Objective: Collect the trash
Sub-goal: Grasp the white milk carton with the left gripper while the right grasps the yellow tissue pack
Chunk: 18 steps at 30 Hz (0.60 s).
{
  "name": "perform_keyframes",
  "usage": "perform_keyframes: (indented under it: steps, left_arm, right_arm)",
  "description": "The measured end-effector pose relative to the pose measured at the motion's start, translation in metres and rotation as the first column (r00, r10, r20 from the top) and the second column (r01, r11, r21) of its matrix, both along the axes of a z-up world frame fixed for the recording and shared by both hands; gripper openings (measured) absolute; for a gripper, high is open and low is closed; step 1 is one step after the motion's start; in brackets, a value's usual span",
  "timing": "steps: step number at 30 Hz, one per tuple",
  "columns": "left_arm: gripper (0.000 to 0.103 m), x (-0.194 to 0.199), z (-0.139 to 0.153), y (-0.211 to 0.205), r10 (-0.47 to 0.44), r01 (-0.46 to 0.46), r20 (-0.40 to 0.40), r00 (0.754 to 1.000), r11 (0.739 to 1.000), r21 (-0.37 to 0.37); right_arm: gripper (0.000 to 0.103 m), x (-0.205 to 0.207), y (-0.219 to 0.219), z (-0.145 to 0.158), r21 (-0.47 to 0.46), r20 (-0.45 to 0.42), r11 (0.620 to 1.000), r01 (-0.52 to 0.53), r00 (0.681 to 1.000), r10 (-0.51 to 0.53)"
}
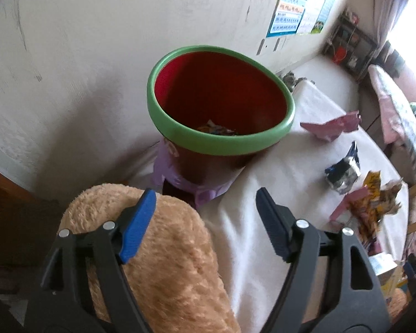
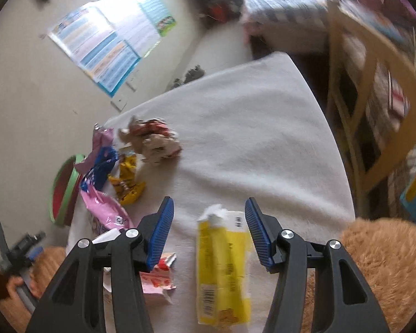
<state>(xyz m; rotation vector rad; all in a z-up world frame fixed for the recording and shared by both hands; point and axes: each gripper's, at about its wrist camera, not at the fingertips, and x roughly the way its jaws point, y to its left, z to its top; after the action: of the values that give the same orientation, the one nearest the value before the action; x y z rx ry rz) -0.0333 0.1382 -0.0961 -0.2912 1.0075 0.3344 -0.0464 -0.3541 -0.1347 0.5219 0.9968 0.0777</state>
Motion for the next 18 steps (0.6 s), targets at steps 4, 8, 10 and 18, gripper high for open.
perform_keyframes:
  steps: [4, 8, 10, 18]
  left_arm:
    - [0.072, 0.002, 0.003, -0.016, -0.032, 0.035, -0.041, 0.999, 0.997, 0.065]
    - [0.072, -0.001, 0.003, -0.039, -0.103, 0.116, -0.091, 0.99, 0.982, 0.147]
    - [0.072, -0.006, 0.003, -0.051, -0.133, 0.145, -0.093, 0.987, 0.98, 0.135]
    - [0.072, 0.007, 0.027, -0.164, -0.649, 0.651, -0.051, 0.759, 0.752, 0.104]
  right_arm:
    - [0.053, 0.002, -0.001, -0.006, 0.041, -0.025, 0.999, -0.036, 0.999, 0.037]
    - [0.053, 0.007, 0.004, -0.011, 0.051, -0.041, 0.995, -0.083, 0.996, 0.085]
    - [0.053, 0.007, 0.005, -0.012, 0.054, -0.048, 0.994, -0.094, 0.994, 0.096]
    - [0.057, 0.002, -0.001, -0.01, 0.044, -0.069, 0.997, -0.059, 0.996, 0.062]
